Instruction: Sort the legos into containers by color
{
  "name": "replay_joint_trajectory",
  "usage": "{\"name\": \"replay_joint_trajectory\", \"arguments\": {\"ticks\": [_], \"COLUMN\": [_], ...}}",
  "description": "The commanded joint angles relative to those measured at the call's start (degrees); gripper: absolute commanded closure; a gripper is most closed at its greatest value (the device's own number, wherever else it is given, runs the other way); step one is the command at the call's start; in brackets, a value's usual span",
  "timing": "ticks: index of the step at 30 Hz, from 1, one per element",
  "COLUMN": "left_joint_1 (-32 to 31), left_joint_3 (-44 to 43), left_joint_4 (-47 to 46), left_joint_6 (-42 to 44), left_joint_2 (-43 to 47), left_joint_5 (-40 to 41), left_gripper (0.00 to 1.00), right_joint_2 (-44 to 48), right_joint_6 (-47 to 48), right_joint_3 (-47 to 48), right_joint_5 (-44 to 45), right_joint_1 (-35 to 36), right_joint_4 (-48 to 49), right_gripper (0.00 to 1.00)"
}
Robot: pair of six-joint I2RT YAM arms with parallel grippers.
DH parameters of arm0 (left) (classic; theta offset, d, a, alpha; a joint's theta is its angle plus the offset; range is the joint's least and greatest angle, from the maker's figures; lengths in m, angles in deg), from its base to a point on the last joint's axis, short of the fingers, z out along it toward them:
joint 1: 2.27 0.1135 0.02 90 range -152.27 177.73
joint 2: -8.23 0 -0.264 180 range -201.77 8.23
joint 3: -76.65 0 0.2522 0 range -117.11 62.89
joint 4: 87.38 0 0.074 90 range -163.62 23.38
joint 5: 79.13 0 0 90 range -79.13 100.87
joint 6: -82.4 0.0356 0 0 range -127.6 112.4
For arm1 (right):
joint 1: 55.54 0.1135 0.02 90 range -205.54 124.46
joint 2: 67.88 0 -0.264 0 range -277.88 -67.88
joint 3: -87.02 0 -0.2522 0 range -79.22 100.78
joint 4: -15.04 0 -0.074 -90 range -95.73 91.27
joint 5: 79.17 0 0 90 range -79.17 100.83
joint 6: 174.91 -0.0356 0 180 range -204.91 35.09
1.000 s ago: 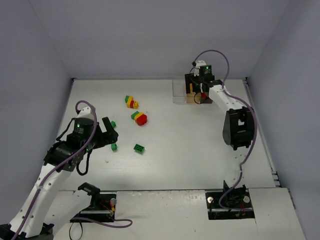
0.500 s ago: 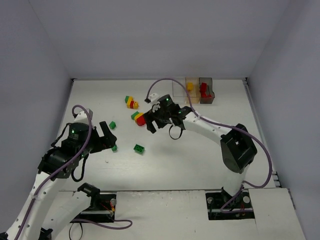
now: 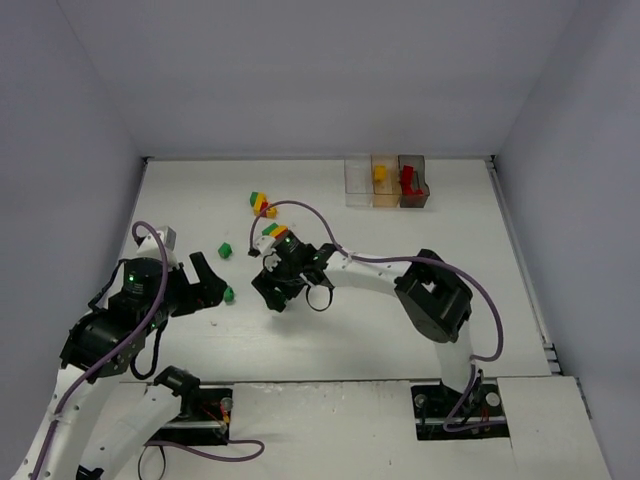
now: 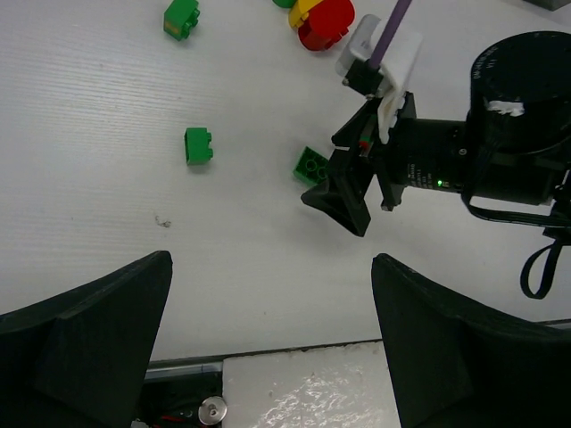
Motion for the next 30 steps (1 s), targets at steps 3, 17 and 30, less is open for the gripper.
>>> {"name": "replay_joint_trajectory", "arguments": {"ticks": [3, 17, 30], "left_joint_1": [-0.3, -0.3, -0.2], "left_joint_3": [-3.0, -2.8, -1.7], "left_joint_4": [0.2, -0.3, -2.2], "left_joint_6": [1.6, 1.8, 0.3], "left_joint_2": [-0.4, -1.8, -4.1], "left_joint_5": [0.4, 1.2, 4.9], "left_gripper": [0.13, 0.13, 0.13], "right_joint_2": [-2.4, 2.4, -6.9], "right_joint_6": [0.2, -3.8, -13.8], "right_joint_3": [3.9, 7.3, 25.7], "right_joint_5": [4.5, 15.4, 23.4], "right_joint_1": [1.5, -7.8, -28.7], "right_joint_4": [2.0, 3.9, 3.1], "right_gripper": [0.26, 1.0, 0.94]}}
